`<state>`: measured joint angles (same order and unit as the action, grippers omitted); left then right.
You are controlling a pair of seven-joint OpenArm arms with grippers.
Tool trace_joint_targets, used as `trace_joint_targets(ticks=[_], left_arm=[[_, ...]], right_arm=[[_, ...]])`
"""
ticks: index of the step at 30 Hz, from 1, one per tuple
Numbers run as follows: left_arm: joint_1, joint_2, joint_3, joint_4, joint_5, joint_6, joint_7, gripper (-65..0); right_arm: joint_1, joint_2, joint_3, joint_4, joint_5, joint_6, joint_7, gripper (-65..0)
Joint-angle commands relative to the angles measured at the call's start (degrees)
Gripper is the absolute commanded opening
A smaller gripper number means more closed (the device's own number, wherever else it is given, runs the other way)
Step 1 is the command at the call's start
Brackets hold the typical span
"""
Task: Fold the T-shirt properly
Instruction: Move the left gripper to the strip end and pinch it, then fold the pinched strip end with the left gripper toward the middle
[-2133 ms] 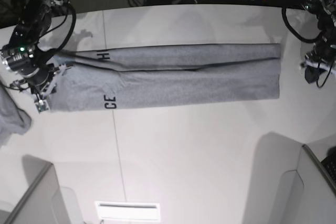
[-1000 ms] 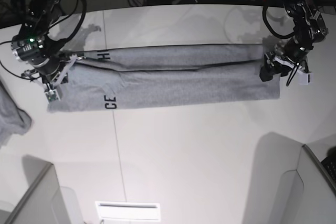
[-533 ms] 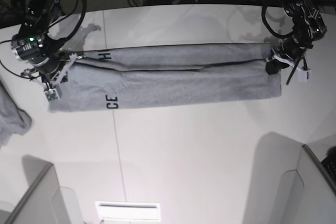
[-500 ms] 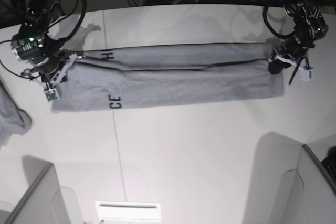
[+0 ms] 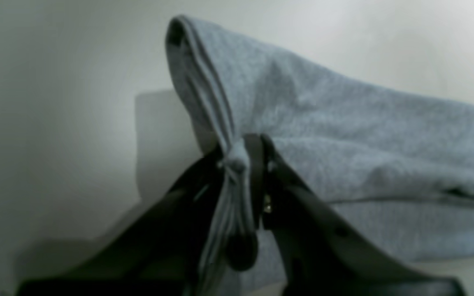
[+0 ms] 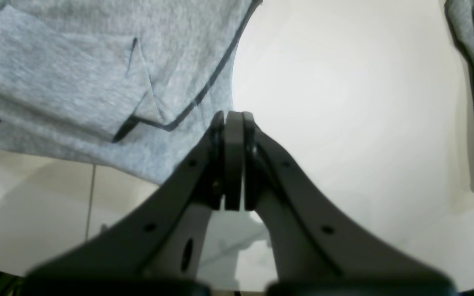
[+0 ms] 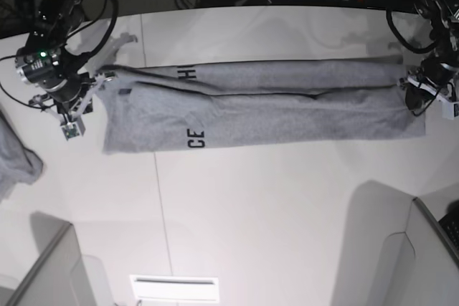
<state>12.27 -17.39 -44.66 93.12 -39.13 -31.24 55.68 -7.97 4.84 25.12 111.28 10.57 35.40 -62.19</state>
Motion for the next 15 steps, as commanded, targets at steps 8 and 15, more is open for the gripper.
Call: trace_joint_targets(ticks=[8, 15], left_arm=[[3.3, 1.1, 11.9, 10.3, -1.6, -0.3, -1.6, -65.0], [2.8, 3.2, 19.8, 11.1, -1.6, 4.6, -1.7, -65.0]], right_arm=[[0.7, 0.7, 0.2, 1.1, 0.5, -0.1, 0.9, -65.0], [0.5, 0.7, 0.2, 1.1, 0.5, -0.1, 0.9, -65.0]])
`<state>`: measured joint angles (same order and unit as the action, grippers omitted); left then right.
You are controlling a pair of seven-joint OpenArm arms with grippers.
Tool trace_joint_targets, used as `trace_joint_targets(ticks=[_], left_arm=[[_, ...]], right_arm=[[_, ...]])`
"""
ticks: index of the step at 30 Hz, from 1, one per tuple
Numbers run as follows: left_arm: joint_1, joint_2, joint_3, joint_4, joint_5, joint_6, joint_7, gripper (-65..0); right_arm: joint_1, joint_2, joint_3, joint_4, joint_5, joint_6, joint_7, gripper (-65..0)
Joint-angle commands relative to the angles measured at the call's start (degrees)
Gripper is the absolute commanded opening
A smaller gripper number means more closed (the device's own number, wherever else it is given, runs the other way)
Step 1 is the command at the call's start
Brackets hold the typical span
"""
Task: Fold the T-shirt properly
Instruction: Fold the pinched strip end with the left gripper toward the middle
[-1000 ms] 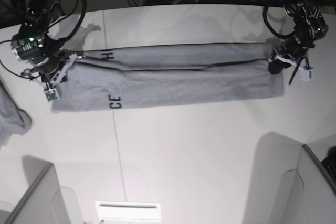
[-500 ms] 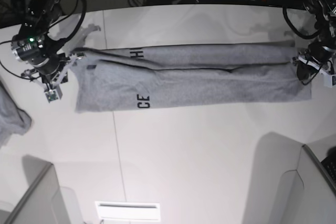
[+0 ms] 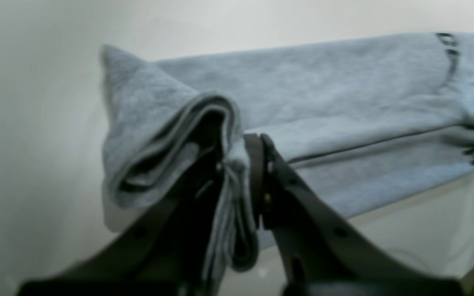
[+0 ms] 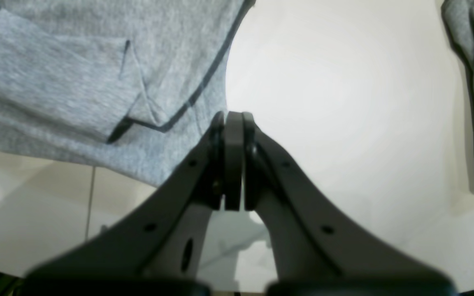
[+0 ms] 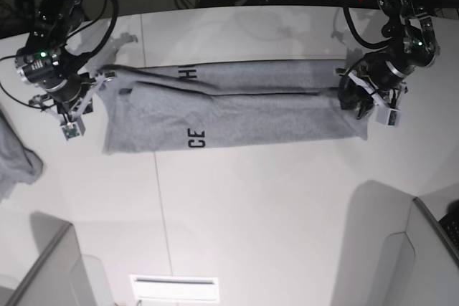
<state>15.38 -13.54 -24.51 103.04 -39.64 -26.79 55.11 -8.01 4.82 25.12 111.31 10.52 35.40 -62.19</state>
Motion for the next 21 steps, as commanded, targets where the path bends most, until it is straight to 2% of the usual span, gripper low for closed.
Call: trace_joint_targets(ticks=[1, 5, 9, 16, 21], left_arm=[[-0.8, -0.5, 1.0, 1.2, -1.1, 0.5, -1.1, -65.0], [-2.5, 1.0, 5.0, 1.2, -1.1, 2.3, -1.0, -65.0], [-3.3, 2.2, 8.3, 1.2, -1.1, 2.5, -1.0, -65.0], [-5.2, 3.7, 14.5, 1.1, -1.3, 7.6, -1.1, -65.0], [-7.0, 5.8, 16.6, 1.0, -1.2, 8.0, -0.8, -65.0]], right_arm=[[0.5, 0.7, 0.2, 1.1, 0.5, -0.1, 0.9, -65.0], [0.5, 0.7, 0.2, 1.1, 0.5, -0.1, 0.9, -65.0], [0.5, 0.7, 0.2, 1.1, 0.5, -0.1, 0.9, -65.0], [0.5, 0.7, 0.2, 1.1, 0.5, -0.1, 0.9, -65.0], [0.4, 0.7, 0.2, 1.1, 0.5, -0.1, 0.9, -65.0]])
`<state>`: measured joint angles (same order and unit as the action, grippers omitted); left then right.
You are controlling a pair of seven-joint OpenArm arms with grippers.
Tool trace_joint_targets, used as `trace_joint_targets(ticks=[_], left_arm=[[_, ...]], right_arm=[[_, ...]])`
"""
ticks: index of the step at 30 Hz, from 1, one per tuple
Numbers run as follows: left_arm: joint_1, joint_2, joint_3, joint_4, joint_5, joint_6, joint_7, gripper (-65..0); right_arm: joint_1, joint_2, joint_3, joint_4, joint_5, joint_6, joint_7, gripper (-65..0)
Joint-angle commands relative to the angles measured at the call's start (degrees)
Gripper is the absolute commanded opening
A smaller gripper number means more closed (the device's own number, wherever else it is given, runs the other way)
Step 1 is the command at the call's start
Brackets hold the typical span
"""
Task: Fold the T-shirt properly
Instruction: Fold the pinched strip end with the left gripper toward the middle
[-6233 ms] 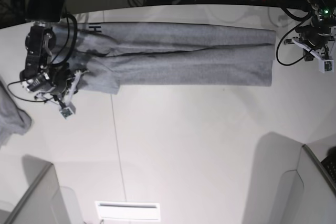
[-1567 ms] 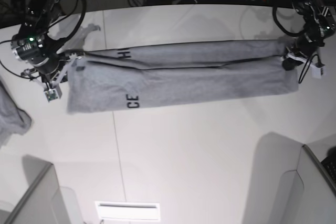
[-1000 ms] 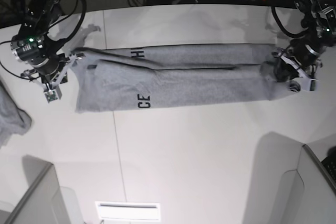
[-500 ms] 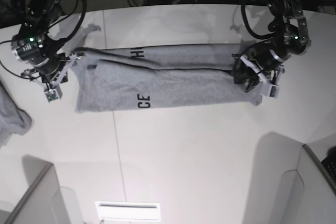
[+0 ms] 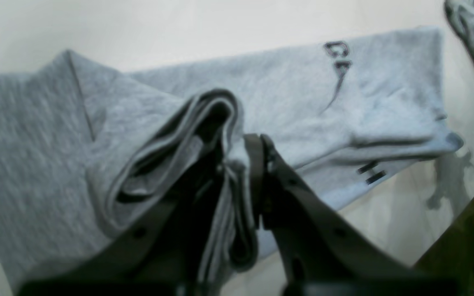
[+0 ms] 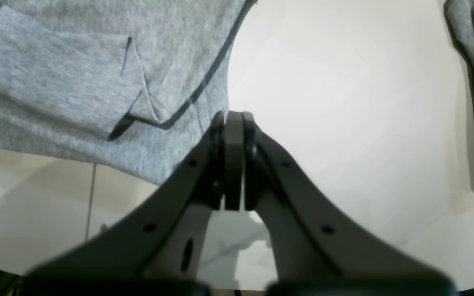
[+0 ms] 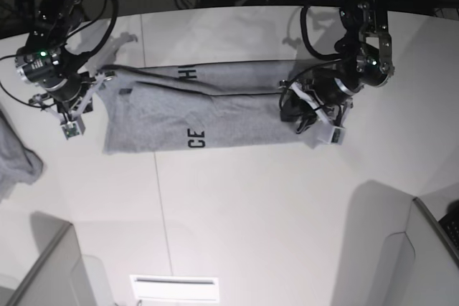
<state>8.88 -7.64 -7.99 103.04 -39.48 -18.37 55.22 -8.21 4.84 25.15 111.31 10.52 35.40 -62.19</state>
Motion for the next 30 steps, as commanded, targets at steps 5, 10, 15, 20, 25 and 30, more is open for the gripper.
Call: trace_joint_targets(ticks=[5, 10, 15, 20, 25, 30], left_arm=[[-0.7, 0.6, 1.8, 1.0, -1.4, -0.4, -0.9, -65.0], [-0.8, 0.8, 3.3, 1.1, -1.4, -0.4, -1.1, -65.0], [-0.8, 1.7, 3.4, 1.1, -1.4, -0.4, -1.0, -65.0], [-0.8, 2.2, 3.4, 0.8, -1.4, -0.4, -0.9, -65.0], [-0.8, 2.2, 3.4, 0.5, -1.5, -0.4, -1.0, -65.0], [-1.7, 2.3, 3.4, 0.4, -1.5, -0.4, -0.8, -65.0]], right_arm=[[0.6, 0.7, 0.2, 1.1, 0.5, -0.1, 0.9, -65.0], [0.6, 0.7, 0.2, 1.1, 0.5, -0.1, 0.9, -65.0], [0.6, 0.7, 0.2, 1.1, 0.5, -0.1, 0.9, -65.0], [0.6, 0.7, 0.2, 1.1, 0.5, -0.1, 0.9, -65.0], [0.6, 0.7, 0.2, 1.1, 0.5, -0.1, 0.9, -65.0], [0.6, 0.7, 0.2, 1.1, 0.5, -0.1, 0.8, -65.0]])
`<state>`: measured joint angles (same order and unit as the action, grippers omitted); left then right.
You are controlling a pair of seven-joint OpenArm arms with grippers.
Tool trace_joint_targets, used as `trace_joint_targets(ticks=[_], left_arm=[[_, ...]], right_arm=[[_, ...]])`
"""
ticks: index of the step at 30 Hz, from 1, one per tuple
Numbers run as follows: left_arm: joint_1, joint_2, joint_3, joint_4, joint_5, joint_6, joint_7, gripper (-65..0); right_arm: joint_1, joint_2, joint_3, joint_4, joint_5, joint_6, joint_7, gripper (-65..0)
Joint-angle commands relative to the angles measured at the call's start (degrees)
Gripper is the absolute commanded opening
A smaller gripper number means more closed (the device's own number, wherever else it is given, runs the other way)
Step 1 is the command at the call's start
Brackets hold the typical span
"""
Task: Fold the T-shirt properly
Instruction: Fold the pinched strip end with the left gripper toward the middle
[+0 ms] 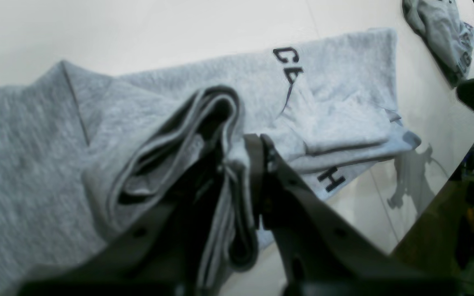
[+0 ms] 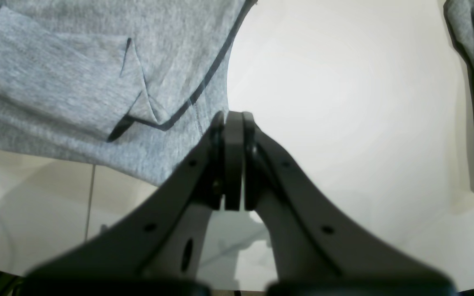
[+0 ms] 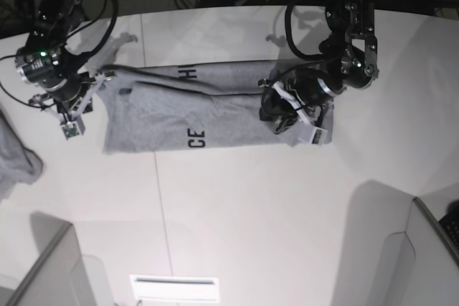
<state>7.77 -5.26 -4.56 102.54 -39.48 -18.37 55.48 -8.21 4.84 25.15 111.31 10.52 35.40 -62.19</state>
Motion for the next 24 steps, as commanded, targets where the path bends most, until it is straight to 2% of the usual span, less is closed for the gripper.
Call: trace_joint_targets(ticks=[1, 24], left_arm=[[-0.7, -0.1, -0.1, 0.9, -1.5, -0.4, -1.1, -65.0], [-0.8, 0.0, -0.1, -2.4, -1.6, -0.4, -1.4, -65.0]], right_arm=[[0.6, 0.7, 0.2, 1.1, 0.5, -0.1, 0.8, -65.0], [0.6, 0.7, 0.2, 1.1, 0.5, -0.1, 0.8, -65.0]])
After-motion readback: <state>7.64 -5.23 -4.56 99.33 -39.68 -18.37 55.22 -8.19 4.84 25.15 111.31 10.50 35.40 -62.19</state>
